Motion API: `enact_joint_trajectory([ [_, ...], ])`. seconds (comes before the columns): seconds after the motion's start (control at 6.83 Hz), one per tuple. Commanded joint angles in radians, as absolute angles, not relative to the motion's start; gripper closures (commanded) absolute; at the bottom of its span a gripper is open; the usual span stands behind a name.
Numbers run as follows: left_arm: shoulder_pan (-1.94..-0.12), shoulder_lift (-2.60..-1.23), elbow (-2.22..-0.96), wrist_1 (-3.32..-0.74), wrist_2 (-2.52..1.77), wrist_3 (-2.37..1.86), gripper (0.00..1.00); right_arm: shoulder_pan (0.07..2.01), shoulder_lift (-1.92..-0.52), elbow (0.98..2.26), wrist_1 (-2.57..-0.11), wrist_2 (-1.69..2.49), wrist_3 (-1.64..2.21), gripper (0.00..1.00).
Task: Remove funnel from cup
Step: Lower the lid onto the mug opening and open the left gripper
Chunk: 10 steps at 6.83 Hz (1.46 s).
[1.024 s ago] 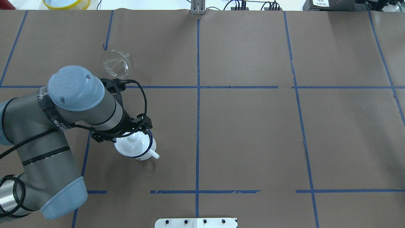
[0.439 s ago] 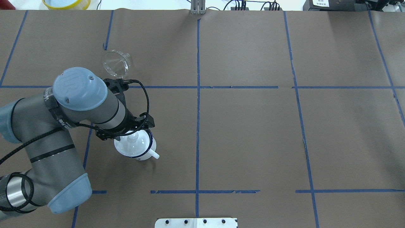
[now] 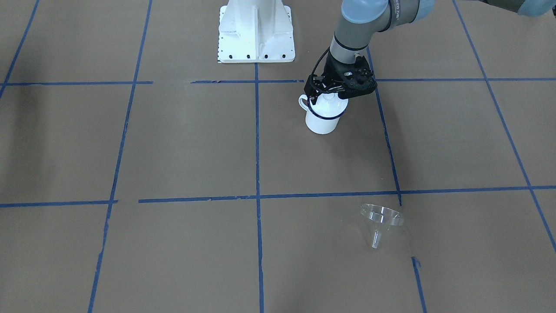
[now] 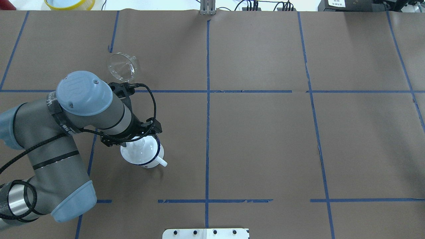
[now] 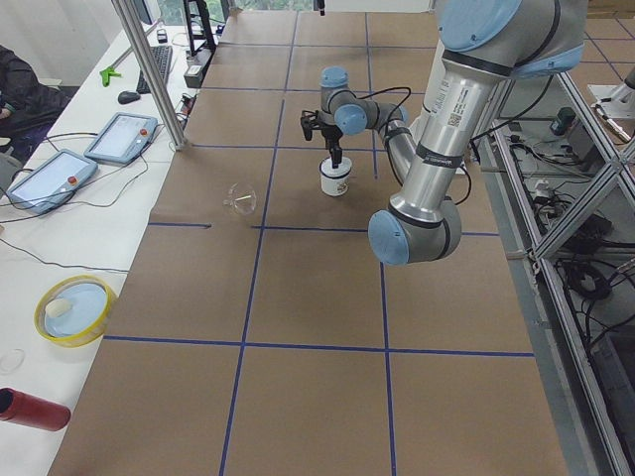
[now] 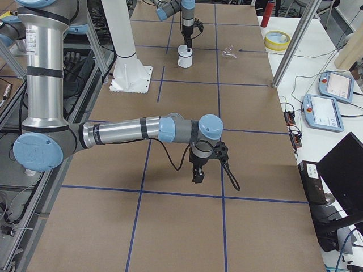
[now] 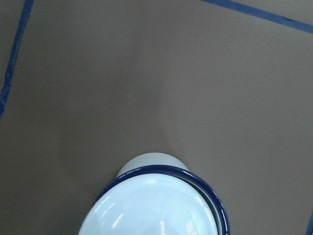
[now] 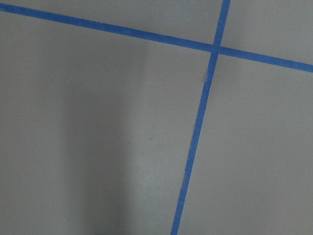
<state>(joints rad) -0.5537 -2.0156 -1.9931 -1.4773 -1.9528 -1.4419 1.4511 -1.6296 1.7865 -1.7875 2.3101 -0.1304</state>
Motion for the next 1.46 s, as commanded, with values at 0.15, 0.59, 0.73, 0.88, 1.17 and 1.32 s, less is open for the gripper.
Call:
enact_joint_trajectory([
  [0.15,-0.552,-2.016,-1.990,-1.480,-1.954,-1.442,0.00,1.451,-1.631,1.786,-1.787,2.310,-0.130,0.00],
  [0.59,-0.551,-2.016,-1.979,-1.482,-1.954,-1.439,0.00,1.451,-1.631,1.787,-1.787,2.310,-0.130,0.00],
  [0.73,-0.551,-2.016,-1.976,-1.505,-1.954,-1.439,0.00,1.451,-1.631,1.787,-1.787,2.310,-0.130,0.00],
  [0.88,-0.551,-2.016,-1.971,-1.508,-1.954,-1.439,0.00,1.451,-1.631,1.787,-1.787,2.310,-0.130,0.00],
  [1.17,-0.551,-2.016,-1.971,-1.508,-1.954,-1.439,0.00,1.451,-1.631,1.787,-1.787,2.310,-0.130,0.00],
  [1.32,-0.551,-2.016,-1.973,-1.508,-1.954,-1.439,0.00,1.451,-1.631,1.787,-1.787,2.310,-0.130,0.00],
])
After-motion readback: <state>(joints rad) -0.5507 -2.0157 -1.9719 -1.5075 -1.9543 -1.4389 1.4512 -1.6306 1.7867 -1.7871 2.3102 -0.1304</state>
